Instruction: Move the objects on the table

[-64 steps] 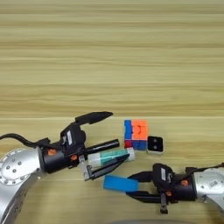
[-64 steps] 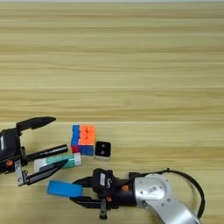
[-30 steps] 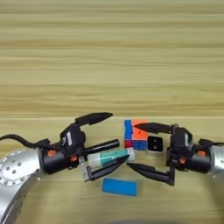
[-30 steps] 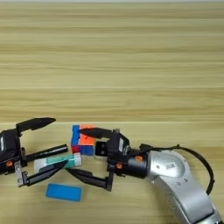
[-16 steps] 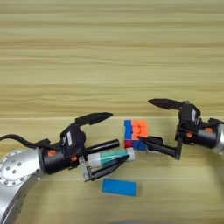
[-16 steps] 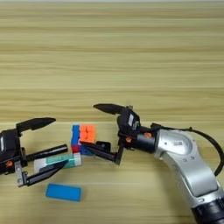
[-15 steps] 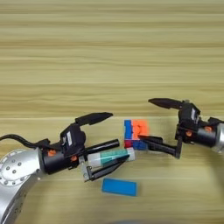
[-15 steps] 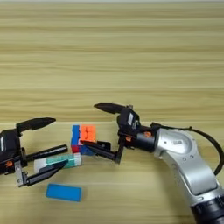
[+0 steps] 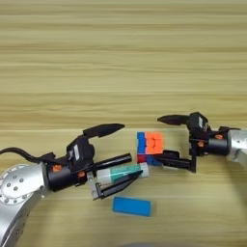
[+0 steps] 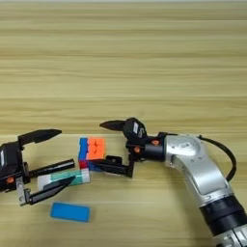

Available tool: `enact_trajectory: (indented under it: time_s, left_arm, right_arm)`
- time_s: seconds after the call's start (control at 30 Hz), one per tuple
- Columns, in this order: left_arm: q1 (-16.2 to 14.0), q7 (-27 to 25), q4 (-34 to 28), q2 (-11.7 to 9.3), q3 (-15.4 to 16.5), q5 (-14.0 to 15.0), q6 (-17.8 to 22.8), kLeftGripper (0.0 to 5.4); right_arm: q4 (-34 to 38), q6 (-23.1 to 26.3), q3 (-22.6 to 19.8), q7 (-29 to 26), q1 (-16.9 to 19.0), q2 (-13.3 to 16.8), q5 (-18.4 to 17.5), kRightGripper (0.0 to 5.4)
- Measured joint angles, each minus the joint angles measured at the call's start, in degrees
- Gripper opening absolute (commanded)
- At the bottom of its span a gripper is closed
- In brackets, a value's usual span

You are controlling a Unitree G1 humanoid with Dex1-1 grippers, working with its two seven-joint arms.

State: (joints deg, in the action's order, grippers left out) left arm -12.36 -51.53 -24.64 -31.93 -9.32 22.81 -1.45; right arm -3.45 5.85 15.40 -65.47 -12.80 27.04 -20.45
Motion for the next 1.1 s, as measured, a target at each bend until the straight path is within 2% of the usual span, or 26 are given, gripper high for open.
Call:
enact_trajectory:
  time_s: [0.1,0.37,0.67,0.97,1.1]
  left_arm:
    - [0.0,0.0,0.0,0.0,0.0,0.0,0.0,5.40]
    - [-0.2,0.1,-0.4,0.0,0.0,0.0,0.0,5.40]
    - [-0.4,0.2,-0.8,0.0,0.0,0.0,0.0,5.40]
    - [-0.5,0.2,-1.1,0.0,0.0,0.0,0.0,5.40]
    - [-0.6,0.2,-1.1,0.0,0.0,0.0,0.0,5.40]
  right_arm:
    - [-2.3,-0.1,0.1,-1.3,-1.3,0.0,0.4,5.38]
    - [-8.8,-1.8,1.2,-2.5,-4.3,-1.5,4.3,5.38]
    - [-11.9,-4.2,3.6,-3.7,-4.9,-3.2,8.0,4.42]
    - [-12.7,-5.4,3.9,-3.5,-4.9,-4.4,9.5,3.37]
    - [-12.9,-5.5,3.8,-3.0,-4.9,-4.7,9.6,3.33]
